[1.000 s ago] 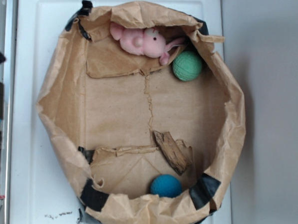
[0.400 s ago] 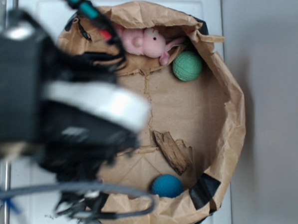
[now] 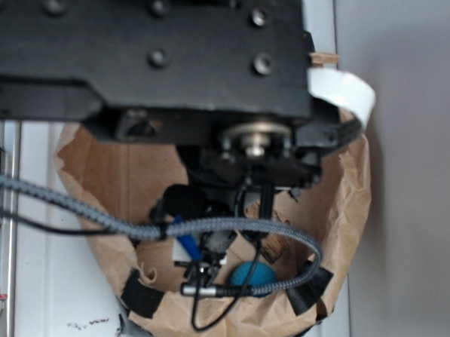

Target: Grab the green ball.

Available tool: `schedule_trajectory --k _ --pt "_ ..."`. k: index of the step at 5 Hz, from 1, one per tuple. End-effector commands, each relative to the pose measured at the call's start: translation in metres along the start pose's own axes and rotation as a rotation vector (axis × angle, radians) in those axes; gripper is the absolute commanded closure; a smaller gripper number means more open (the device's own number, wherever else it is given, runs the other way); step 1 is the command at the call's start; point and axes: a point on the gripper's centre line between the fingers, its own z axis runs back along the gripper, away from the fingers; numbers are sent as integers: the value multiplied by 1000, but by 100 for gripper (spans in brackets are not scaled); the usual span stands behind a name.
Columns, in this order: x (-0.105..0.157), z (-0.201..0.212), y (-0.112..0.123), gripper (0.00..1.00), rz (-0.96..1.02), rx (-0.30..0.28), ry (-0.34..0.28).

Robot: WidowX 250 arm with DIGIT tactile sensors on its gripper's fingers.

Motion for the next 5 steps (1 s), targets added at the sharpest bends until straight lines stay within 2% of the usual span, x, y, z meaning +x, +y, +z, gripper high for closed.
schedule_trajectory --k 1,2,4,5 --pt "6 15 6 0 18 6 -64" --pt "6 15 6 0 18 6 -64" --pt "21 -22 26 0 -68 -16 -154" --pt "30 -42 36 0 -94 3 -207"
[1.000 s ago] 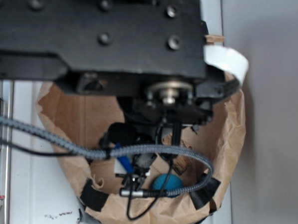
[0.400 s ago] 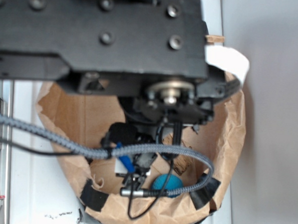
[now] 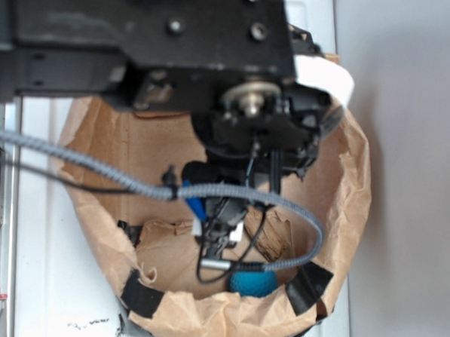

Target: Grab the green ball.

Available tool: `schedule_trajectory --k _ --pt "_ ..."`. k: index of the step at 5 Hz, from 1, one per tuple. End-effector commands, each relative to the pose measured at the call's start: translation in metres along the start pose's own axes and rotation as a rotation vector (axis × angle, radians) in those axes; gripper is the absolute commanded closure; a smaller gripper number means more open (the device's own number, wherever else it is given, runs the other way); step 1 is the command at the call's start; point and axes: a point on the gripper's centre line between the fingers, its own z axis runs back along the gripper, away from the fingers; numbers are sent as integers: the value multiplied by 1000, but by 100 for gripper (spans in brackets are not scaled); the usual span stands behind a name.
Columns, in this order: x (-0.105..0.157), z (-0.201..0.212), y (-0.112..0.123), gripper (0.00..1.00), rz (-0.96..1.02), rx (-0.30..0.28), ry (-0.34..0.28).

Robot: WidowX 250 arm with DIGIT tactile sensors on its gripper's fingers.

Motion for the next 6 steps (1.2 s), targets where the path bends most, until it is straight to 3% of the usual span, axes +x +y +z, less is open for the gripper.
schedule_trajectory --k 1,5,6 --pt "12 -31 21 0 -36 51 -108" --pt "20 -27 45 0 -32 80 -102" --pt "17 -38 53 0 7 103 -186"
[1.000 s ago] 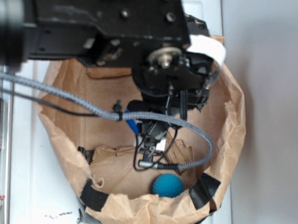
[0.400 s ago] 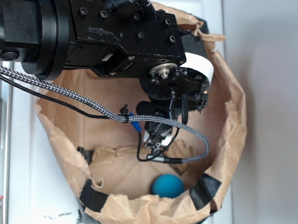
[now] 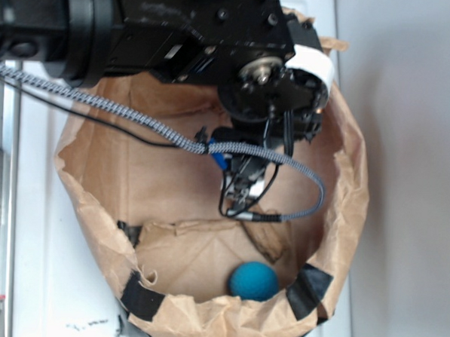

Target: Grab the green ball.

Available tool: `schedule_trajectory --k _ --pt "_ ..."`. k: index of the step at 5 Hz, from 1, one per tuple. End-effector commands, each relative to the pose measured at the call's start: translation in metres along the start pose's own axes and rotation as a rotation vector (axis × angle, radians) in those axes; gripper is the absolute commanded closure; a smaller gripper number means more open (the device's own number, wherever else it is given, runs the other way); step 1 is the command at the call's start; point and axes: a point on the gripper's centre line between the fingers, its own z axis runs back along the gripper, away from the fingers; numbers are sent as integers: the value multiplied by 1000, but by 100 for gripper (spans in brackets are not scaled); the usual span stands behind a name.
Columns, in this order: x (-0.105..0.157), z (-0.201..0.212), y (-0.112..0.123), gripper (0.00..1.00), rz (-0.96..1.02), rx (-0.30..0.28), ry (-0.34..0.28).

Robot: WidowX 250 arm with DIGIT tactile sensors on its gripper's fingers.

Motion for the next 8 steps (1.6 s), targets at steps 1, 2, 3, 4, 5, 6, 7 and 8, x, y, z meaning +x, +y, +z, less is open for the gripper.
schedule_trajectory --k 1,2,3,4,5,6,7,8 --pt "12 -9 17 0 49 75 -134" --pt "17 -26 15 0 62 132 -167" --pt "28 -40 11 0 86 177 -221" --pt "35 -42 10 53 102 172 -216" --pt "34 -36 10 100 103 160 -215" --pt "32 -29 9 100 89 136 -214" --pt "29 -24 8 100 85 125 -216" --pt "23 -10 9 100 75 87 -201"
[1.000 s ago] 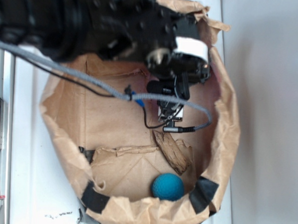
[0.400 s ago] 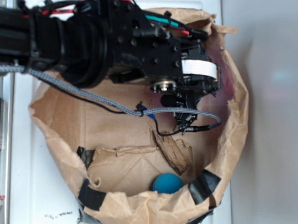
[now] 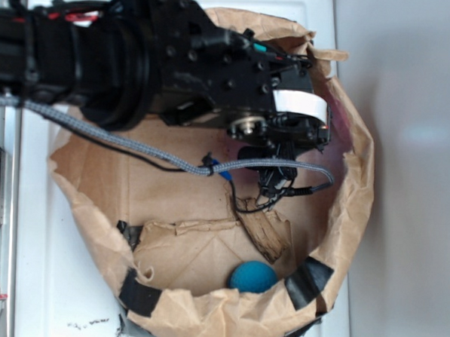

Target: Grab the green ball.

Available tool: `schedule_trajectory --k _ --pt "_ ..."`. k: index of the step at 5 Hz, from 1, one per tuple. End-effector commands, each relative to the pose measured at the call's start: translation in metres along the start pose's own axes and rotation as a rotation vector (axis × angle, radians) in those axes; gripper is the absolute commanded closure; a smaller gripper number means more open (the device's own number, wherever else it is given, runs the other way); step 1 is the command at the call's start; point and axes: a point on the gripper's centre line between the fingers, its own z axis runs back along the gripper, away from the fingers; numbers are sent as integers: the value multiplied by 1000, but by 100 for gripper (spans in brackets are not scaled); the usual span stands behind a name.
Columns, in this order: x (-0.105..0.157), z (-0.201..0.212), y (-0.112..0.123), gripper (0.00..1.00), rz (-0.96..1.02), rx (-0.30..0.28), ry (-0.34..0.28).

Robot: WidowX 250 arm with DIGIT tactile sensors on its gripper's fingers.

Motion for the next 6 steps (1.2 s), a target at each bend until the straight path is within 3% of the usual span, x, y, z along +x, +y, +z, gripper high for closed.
schedule_trajectory --k 1,3,5,6 --pt "7 39 16 0 -22 -72 -14" --pt "20 8 21 0 44 38 -23" --pt "32 -16 20 0 69 94 -28" --pt "25 -25 16 0 41 113 -26"
